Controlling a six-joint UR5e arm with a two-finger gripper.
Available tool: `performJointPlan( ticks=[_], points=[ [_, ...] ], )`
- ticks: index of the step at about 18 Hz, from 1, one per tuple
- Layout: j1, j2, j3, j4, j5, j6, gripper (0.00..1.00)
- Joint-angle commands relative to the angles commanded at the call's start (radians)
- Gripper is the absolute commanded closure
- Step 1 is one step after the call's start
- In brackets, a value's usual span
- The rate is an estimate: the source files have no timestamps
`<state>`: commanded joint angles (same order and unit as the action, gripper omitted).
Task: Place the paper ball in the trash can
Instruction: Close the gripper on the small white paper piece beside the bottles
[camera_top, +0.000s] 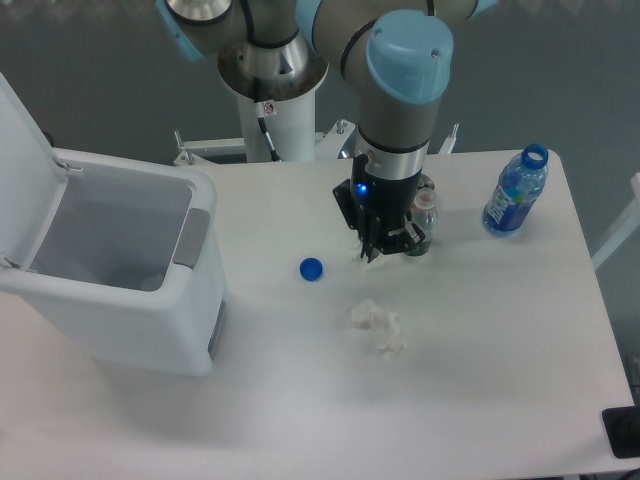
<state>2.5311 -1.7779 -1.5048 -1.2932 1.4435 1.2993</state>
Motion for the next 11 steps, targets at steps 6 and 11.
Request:
performJointPlan(
  ticks=[6, 11],
  points=[
    [0.003, -0.002, 0.009, 0.005, -0.005, -0.015, 1.0],
    [0.0, 0.0, 0.015, 0.005, -0.026, -0.058, 1.0]
  ],
)
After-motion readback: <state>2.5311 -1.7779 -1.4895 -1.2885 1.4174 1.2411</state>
